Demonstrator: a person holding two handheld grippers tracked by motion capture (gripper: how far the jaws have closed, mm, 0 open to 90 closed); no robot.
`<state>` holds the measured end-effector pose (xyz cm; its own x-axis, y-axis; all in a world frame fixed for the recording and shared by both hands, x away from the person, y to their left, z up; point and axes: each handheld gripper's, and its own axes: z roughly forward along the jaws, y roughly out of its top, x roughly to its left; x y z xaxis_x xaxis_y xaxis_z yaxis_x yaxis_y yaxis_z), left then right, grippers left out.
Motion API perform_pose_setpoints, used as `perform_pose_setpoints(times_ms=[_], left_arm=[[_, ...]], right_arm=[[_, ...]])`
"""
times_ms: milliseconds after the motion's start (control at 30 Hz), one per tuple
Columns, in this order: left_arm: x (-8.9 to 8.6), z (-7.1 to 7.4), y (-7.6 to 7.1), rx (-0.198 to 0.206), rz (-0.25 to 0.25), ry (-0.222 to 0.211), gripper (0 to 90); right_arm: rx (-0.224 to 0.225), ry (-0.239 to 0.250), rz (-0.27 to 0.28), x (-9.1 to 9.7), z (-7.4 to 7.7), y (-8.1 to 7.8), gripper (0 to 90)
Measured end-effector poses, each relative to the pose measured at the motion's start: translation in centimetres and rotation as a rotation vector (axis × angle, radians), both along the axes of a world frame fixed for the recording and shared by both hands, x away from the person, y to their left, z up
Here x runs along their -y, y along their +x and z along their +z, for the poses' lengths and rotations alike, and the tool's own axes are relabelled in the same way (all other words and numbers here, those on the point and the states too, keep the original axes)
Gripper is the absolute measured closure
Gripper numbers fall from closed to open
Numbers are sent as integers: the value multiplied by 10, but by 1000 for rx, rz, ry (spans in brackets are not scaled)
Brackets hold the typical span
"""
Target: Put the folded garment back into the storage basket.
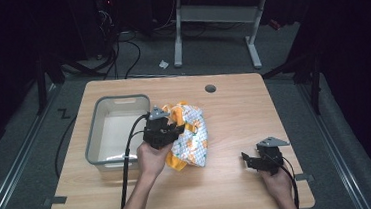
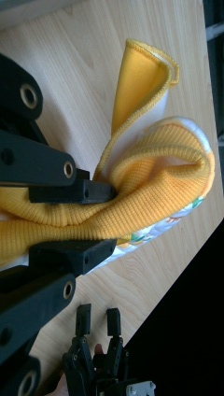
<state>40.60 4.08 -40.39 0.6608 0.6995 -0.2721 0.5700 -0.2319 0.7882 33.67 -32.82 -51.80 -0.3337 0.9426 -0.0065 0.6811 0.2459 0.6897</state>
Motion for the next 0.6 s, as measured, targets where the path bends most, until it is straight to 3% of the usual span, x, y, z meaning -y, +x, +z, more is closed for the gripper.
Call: perform_pose_setpoints(times_ms=[600], left_arm=[[-25, 20, 8, 13, 8, -19, 746]], right_arm=[[0, 0, 0, 0, 0, 0, 277]])
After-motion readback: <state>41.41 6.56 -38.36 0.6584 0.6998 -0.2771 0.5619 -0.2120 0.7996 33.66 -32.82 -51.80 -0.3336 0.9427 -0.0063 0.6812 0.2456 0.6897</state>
